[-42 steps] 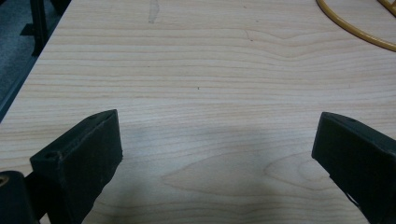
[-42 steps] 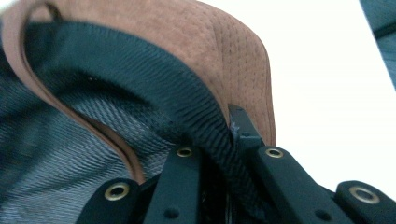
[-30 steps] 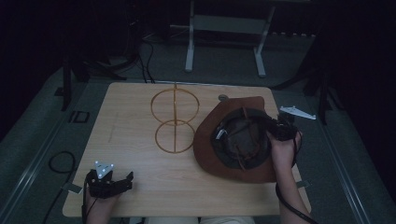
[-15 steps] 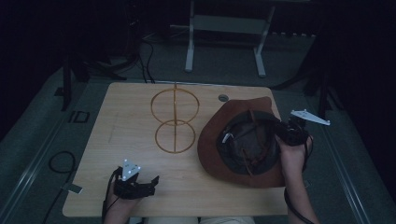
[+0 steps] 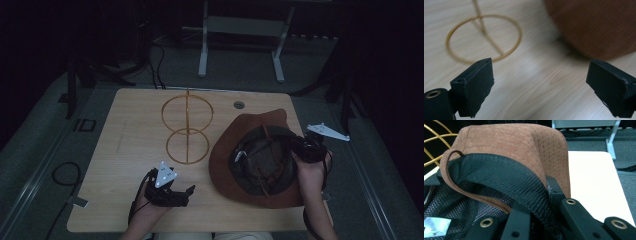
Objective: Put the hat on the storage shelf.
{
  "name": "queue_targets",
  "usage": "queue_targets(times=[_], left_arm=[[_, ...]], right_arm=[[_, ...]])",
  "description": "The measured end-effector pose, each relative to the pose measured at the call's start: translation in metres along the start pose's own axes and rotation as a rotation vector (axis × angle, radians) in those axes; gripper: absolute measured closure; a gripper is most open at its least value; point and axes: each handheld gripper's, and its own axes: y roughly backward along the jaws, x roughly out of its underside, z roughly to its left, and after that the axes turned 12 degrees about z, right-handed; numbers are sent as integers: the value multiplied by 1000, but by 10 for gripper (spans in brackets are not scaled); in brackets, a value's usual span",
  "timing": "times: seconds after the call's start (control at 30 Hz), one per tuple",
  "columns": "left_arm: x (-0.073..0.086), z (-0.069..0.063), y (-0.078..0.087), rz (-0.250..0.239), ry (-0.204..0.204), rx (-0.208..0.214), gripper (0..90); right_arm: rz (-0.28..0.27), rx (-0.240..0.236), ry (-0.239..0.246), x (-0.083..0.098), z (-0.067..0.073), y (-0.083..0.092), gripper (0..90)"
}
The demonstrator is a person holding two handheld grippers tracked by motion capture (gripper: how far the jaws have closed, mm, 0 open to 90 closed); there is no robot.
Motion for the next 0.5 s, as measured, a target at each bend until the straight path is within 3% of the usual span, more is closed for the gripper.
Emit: queue_targets(times=[0.5], left_arm=[[-66,-29,0,-41,-169,17,109]], right_arm=[[-5,-17,3,1,5,1,839]])
